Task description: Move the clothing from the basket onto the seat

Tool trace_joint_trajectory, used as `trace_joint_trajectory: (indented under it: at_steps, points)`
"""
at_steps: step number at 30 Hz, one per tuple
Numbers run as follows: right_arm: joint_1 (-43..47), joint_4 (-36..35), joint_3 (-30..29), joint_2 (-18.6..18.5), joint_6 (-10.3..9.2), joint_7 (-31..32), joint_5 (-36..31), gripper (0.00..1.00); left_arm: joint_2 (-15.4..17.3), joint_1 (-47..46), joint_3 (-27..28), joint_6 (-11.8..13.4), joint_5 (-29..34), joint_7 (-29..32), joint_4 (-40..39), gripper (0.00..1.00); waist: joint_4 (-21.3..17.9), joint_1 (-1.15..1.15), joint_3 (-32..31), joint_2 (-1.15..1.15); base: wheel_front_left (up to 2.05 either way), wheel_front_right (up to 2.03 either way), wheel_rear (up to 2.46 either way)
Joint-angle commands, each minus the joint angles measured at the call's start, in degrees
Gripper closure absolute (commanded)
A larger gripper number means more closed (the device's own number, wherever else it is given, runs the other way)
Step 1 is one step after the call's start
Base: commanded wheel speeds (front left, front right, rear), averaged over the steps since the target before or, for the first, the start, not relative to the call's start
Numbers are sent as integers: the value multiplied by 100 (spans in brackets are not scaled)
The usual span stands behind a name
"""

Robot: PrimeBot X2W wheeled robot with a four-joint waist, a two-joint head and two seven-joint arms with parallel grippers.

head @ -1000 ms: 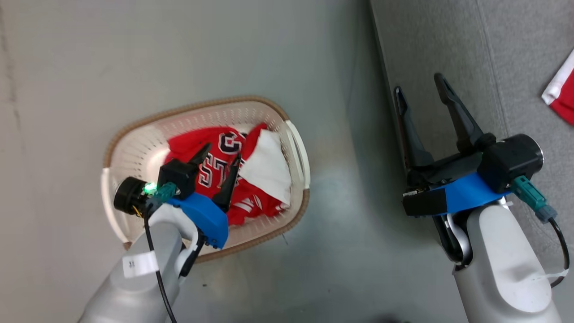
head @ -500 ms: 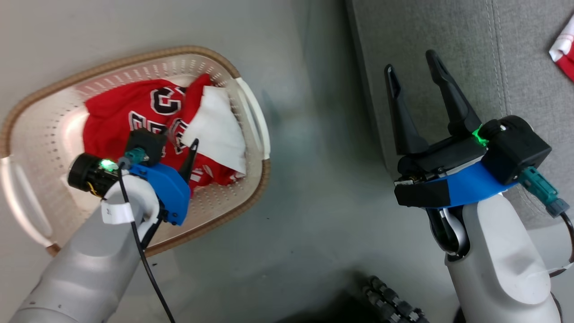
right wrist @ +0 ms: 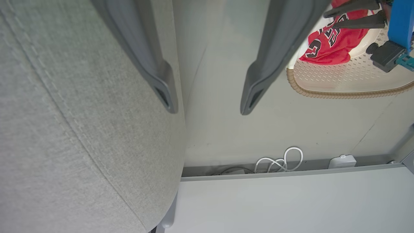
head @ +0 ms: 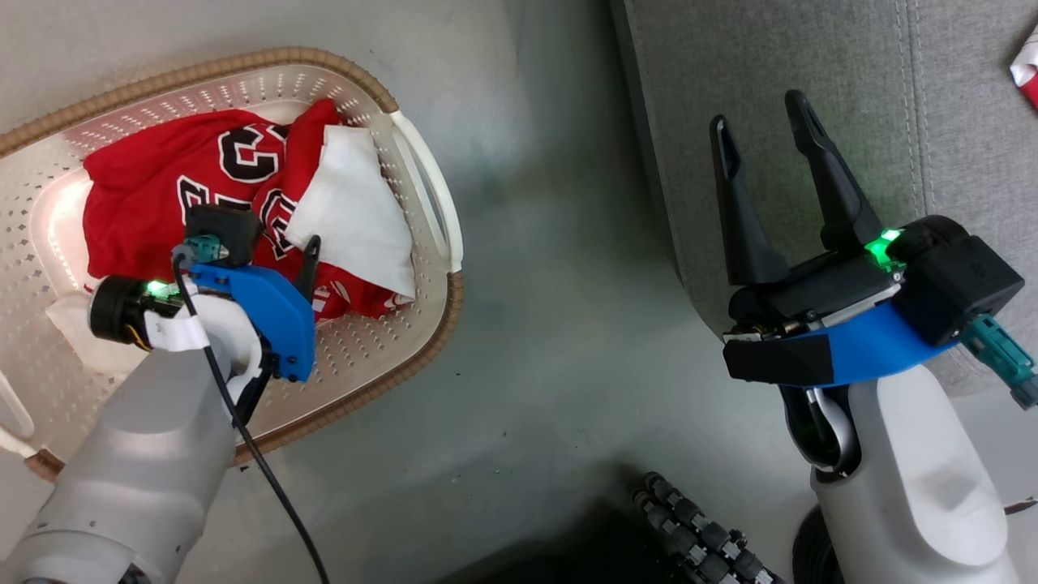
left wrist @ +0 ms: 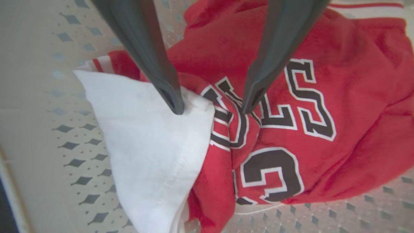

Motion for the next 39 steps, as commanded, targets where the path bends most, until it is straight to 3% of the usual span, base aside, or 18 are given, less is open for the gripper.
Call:
trace_joint_trajectory:
  at_steps: [1,21,22,23,24,25,26,39]
  points:
    - [77,-44,-25,9,1,-22,3,0,-35,-131,40,-14,-51,31,74,0,12,-1,19,0,0,0,0]
    - [309,-268,-147,9,1,-22,19,0,-501,-239,133,-14,-880,658,409,0,99,-1,148,0,0,0,0]
    - [315,-270,-150,9,1,-22,6,0,-505,-243,112,-14,-889,679,427,16,99,-1,147,0,0,0,0]
    - [327,-274,-155,9,1,-22,-3,0,-512,-251,91,-14,-895,690,439,47,99,-1,146,0,0,0,0]
    - [337,-276,-164,9,1,-22,-5,0,-516,-266,67,-14,-891,674,449,70,99,-1,146,0,0,0,0]
    - [347,-278,-172,9,1,-22,-12,0,-511,-293,30,-14,-854,625,448,88,100,-1,148,0,0,0,0]
    - [357,-283,-178,9,1,-22,-17,0,-510,-308,6,-14,-845,609,456,100,100,-1,149,0,0,0,0]
    - [274,-255,-138,9,1,-22,24,0,-454,-330,-230,-14,-970,596,399,100,87,-1,118,0,0,0,0]
